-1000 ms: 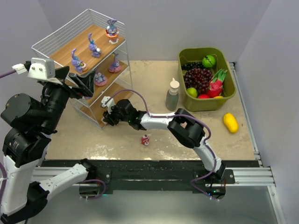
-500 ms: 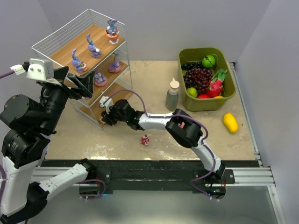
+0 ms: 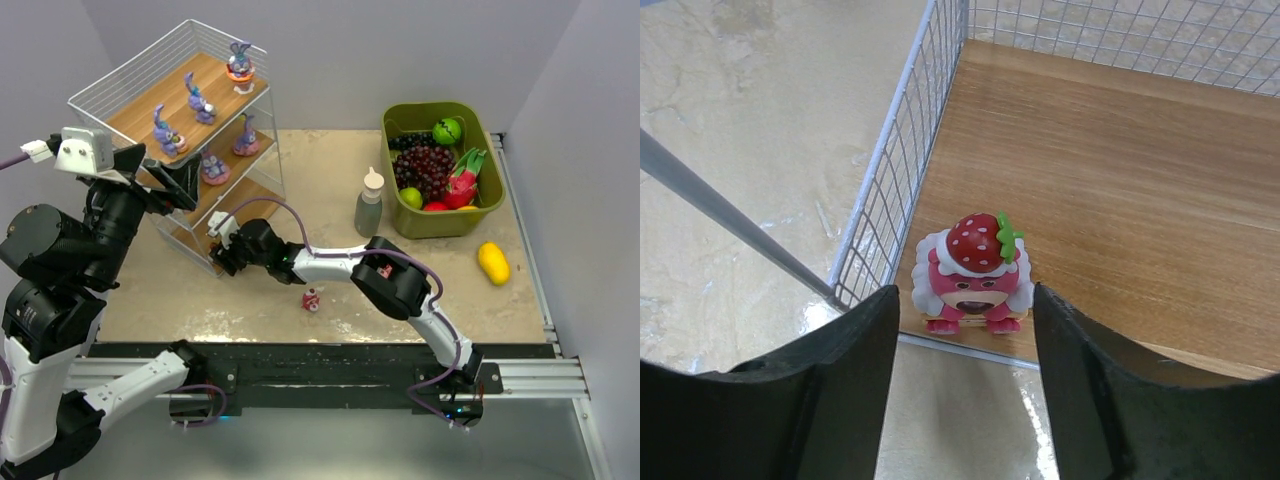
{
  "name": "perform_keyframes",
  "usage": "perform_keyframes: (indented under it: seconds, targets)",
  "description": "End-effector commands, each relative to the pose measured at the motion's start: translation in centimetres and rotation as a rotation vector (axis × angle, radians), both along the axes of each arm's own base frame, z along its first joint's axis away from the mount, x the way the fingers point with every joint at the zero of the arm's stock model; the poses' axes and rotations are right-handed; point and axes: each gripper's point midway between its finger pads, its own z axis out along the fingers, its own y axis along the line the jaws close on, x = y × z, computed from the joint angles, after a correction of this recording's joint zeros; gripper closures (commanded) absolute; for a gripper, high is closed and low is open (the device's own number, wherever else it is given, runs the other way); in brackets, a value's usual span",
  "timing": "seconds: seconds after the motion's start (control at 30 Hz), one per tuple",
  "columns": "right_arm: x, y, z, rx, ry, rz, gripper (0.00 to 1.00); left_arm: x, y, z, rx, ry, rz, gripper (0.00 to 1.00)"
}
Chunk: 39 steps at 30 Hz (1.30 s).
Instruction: Place and organize the plastic toys onto the shelf
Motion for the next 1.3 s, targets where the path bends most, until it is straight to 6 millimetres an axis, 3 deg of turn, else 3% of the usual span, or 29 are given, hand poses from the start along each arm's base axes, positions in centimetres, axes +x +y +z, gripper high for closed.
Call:
perform_keyframes:
  seconds: [0.0, 0.27, 0.43, 0.5, 0.53, 0.6, 0.63, 0.73, 0.77, 0.9, 0.93, 1.0, 1.07, 1.1, 1.17, 1.27]
  targets:
    - [0.9, 1.3, 3.2, 0.078, -0.067, -0.02, 0.39, 0.0, 0.4, 0.3, -0.001, -0.016, 0.018, 0.01]
    - [0.9, 0.7, 4.3, 0.096, -0.055, -0.046, 0.33, 0.0, 0.4, 0.4, -0.003, -0.018, 0.02, 0.01]
    - [0.4, -0.3, 6.9, 0.131, -0.049, -0.061, 0.27, -0.1, 0.5, 0.4, -0.002, -0.02, 0.019, 0.0]
    - [0.1, -1.2, 7.2, 0.135, -0.03, -0.081, 0.23, -0.2, 0.5, 0.4, -0.004, -0.021, 0.018, 0.0]
    - [-0.1, -1.7, 8.8, 0.155, -0.038, -0.083, 0.22, -0.2, 0.6, 0.5, -0.007, -0.024, 0.018, 0.01]
    - [-0.3, -2.9, 8.3, 0.136, 0.013, -0.13, 0.2, -0.2, 0.5, 0.3, -0.008, -0.025, 0.015, 0.01]
    - [-0.3, -3.7, 10.0, 0.152, 0.013, -0.149, 0.2, -0.4, 0.6, 0.4, -0.014, -0.03, 0.015, 0.0]
    - [-0.4, -6.9, 9.0, 0.085, 0.087, -0.264, 0.18, -0.6, 0.6, 0.4, -0.018, -0.034, 0.007, 0.01]
    - [-0.7, -8.2, 9.8, 0.094, 0.126, -0.305, 0.17, -0.7, 0.6, 0.3, -0.02, -0.034, 0.005, 0.0]
    - [-3.2, -13.5, 7.1, -0.026, 0.241, -0.379, 0.14, -0.8, 0.4, 0.0, -0.019, -0.034, -0.006, 0.01]
    - [-4.3, -15.1, 5.1, -0.068, 0.277, -0.389, 0.13, -0.7, 0.3, -0.2, -0.017, -0.032, -0.012, 0.0]
    - [-5.4, -17.1, 5.5, -0.071, 0.295, -0.41, 0.13, -0.5, -0.1, -0.5, -0.009, -0.026, -0.024, 0.0]
    - [-6.5, -19.7, 3.3, -0.118, 0.34, -0.459, 0.12, -0.3, -0.6, -0.6, -0.005, -0.024, -0.042, 0.01]
    - [-6.9, -20.5, 3.9, -0.105, 0.348, -0.474, 0.12, -0.2, -0.8, -0.6, -0.004, -0.023, -0.045, 0.0]
    - [-7.6, -22.3, 2.4, -0.146, 0.406, -0.54, 0.12, 0.0, -1.3, -0.8, 0.001, -0.021, -0.067, 0.0]
    - [-8.7, -23.2, 0.9, -0.178, 0.478, -0.598, 0.12, 0.3, -2.1, -1.2, 0.006, -0.014, -0.089, 0.0]
